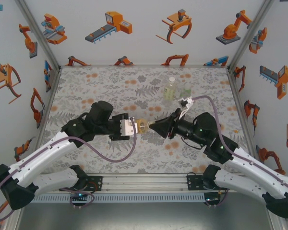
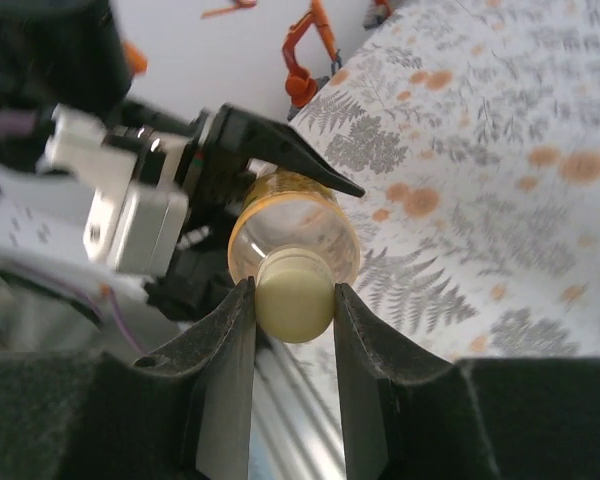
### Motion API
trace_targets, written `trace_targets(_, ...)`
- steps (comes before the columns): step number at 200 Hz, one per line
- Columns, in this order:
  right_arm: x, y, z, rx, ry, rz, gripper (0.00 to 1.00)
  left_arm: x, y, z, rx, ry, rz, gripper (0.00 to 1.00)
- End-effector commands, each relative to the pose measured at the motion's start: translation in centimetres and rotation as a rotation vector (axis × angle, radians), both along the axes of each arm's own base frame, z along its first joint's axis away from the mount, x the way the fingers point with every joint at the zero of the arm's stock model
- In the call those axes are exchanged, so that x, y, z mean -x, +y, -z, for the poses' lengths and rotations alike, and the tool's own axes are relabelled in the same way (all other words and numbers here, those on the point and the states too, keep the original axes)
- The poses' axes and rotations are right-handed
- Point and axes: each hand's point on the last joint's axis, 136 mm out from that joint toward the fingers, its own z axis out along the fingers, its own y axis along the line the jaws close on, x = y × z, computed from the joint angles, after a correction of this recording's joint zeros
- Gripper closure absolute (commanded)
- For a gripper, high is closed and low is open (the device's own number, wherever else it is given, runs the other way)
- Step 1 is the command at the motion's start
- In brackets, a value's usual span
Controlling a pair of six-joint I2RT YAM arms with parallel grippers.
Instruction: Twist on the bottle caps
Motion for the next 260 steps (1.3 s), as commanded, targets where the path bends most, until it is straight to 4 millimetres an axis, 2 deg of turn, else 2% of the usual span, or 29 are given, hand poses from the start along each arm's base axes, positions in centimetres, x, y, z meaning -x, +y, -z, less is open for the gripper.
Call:
trace_targets(1,-2.9,-1.5,6.5,-0.082,0.525,0.296,1.0,0.0,-2.5,-5.5,0.199,-0.107,0.039,1.0)
trace_targets(21,-2.8,-0.9,9.0,-0.176,0.774,0.35,1.0,-1.0,-2.5,-5.1,0.185,-0.111,-0.014,1.0)
trace_targets(37,-2.6,0.0,9.4,-0.28,0.873,0.34,1.0,-1.5,-2.6,-4.8,0.177,-0.107,-0.041,1.0)
trace_targets(49,-2.6,0.2,8.8,-0.298,0.879,0.337,1.0,-1.6,-2.8,-4.4,0.165,-0.107,-0.042,1.0)
trace_targets(69,-2.5,-0.3,8.2,-0.235,0.857,0.354,1.0,-1.7,-3.1,-4.2,0.161,-0.1,-0.044,1.0)
trace_targets(97,-2.6,-1.3,7.1,-0.198,0.758,0.365,1.0,-1.6,-3.2,-3.8,0.152,-0.096,-0.036,1.0)
trace_targets(107,-2.7,-1.6,6.7,-0.169,0.716,0.366,0.95,-1.5,-3.1,-3.6,0.147,-0.1,-0.03,1.0)
trace_targets(129,-2.5,-2.0,5.5,-0.096,0.622,0.349,0.69,-1.2,-2.9,-3.2,0.123,-0.093,-0.018,1.0)
trace_targets(144,-2.3,-1.9,4.4,-0.061,0.575,0.318,0.56,-1.0,-2.8,-3.0,0.117,-0.086,-0.01,1.0)
trace_targets(177,-1.9,-2.0,2.3,-0.014,0.469,0.266,0.39,-0.4,-2.9,-2.7,0.108,-0.061,0.019,1.0)
trace_targets(229,-0.6,-3.2,-1.3,0.091,0.244,0.191,0.34,0.5,-2.6,-2.3,0.083,-0.031,0.05,1.0)
trace_targets(260,-0.6,-4.5,-0.7,0.131,0.349,0.236,0.39,0.4,-2.2,-2.0,0.065,-0.03,0.036,1.0)
